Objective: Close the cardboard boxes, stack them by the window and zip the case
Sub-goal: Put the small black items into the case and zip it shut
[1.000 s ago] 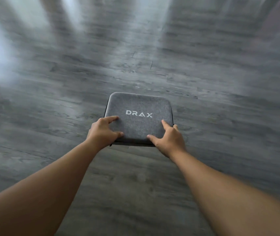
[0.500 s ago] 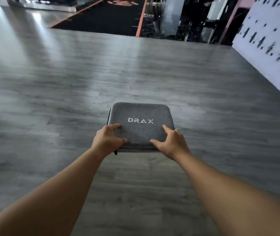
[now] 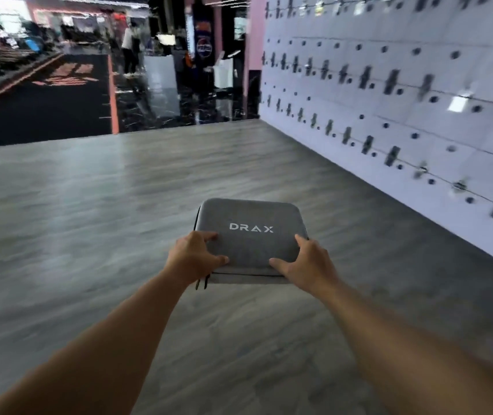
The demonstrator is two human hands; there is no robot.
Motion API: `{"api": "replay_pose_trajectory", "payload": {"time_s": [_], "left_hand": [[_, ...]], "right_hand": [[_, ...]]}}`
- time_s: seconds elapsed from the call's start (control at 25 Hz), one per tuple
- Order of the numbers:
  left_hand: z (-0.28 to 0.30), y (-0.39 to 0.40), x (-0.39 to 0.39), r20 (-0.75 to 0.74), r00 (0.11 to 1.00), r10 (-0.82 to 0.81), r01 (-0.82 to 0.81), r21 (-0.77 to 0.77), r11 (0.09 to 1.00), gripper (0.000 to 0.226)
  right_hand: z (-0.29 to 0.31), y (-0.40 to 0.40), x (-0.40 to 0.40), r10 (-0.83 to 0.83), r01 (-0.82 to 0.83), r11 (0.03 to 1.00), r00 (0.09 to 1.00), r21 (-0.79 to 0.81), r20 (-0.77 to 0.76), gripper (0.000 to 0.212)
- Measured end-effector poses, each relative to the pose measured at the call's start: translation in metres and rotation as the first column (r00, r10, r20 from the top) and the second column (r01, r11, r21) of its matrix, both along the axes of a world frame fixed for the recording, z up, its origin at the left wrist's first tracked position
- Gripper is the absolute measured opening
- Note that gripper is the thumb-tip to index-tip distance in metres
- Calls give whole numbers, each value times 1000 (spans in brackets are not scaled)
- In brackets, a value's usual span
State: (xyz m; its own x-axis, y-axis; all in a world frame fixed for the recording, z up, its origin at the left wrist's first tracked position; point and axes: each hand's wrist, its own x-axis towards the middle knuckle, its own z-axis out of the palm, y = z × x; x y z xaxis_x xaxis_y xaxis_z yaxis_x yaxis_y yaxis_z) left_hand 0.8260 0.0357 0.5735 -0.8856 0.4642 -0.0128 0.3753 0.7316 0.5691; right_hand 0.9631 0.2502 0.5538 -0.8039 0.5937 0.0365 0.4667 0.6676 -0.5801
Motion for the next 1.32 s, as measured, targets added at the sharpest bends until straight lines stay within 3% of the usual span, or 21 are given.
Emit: {"api": "replay_pose_trajectory", "payload": {"time_s": [0.28,0.44,0.72,1.16,1.32], "left_hand": [[33,147,98,-58,938,-342,344,17,939,70],[45,236,185,-80,865,-496,500,35,865,70],[49,379,375,-65,701,-711,713,76,697,70],[36,583,663,-3,277,-961,956,98,275,74],[29,667,766,0,68,-998,990,122,67,74]], "right_hand": [[33,89,164,-313,314,949,949,32,-25,93],[40,141,275,-451,454,891,890,34,-64,68],[41,223,490,-664,669,743,741,25,-98,84],[36,302,778,-929,931,363,364,22,-62,77],[37,340,869,-977,977,204,206,56,-45,72]]}}
